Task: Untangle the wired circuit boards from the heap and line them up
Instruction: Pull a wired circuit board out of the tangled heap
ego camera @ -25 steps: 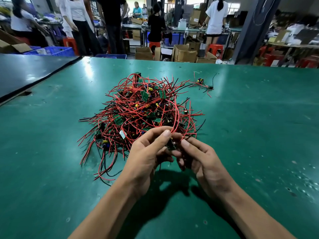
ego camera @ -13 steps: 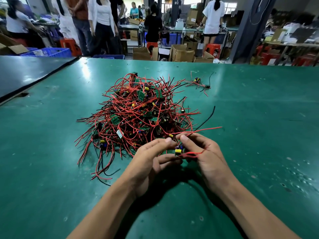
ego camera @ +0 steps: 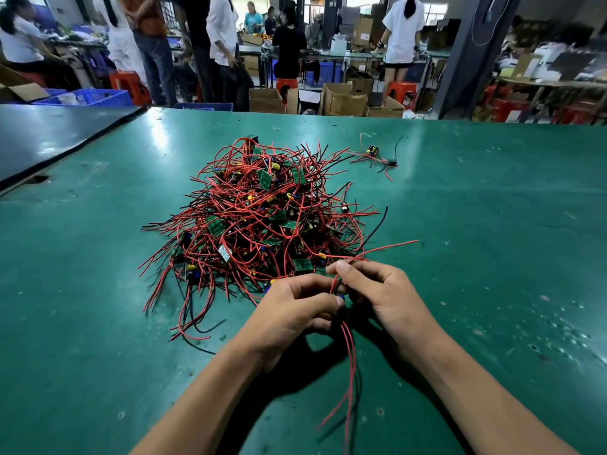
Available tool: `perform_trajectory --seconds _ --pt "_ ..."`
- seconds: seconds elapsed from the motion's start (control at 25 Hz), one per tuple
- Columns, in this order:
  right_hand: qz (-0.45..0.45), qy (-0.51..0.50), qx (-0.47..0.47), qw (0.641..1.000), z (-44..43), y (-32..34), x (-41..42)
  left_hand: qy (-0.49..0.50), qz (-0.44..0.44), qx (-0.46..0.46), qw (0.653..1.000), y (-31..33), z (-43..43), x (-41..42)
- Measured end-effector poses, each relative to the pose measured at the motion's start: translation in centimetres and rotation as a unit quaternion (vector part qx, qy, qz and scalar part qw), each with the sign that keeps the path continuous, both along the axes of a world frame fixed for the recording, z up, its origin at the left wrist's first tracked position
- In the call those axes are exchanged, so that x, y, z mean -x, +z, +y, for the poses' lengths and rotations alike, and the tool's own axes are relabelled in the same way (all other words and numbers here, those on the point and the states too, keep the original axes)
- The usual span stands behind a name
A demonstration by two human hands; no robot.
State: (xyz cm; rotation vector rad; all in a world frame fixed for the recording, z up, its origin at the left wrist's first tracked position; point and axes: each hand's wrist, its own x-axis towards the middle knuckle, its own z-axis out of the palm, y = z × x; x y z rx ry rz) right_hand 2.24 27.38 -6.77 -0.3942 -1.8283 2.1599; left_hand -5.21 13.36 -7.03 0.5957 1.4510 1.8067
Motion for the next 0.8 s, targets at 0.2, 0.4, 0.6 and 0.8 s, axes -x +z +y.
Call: perform_trajectory --seconds 0.2,0.4,0.6,0.8 --pt "0.013 0.0 -0.049 0.999 -0.1 -0.1 -0.1 0.035 0.016 0.009 0.999 -0.2 0.3 -0.4" --pt "0.0 0.066 -0.012 0.998 0.1 -0.2 -0.3 0.021 -0.005 -0.011 1.0 0.2 0.3 -0.5" --pt "-0.016 0.073 0.02 0.997 0.6 -0.4 -0.3 -0.004 0.05 0.023 0.999 0.0 0.2 -0.5" --pt "0.006 0.033 -0.023 0.999 0.8 -1.1 0.4 0.012 0.085 0.048 0.995 -0.1 0.7 -0.3"
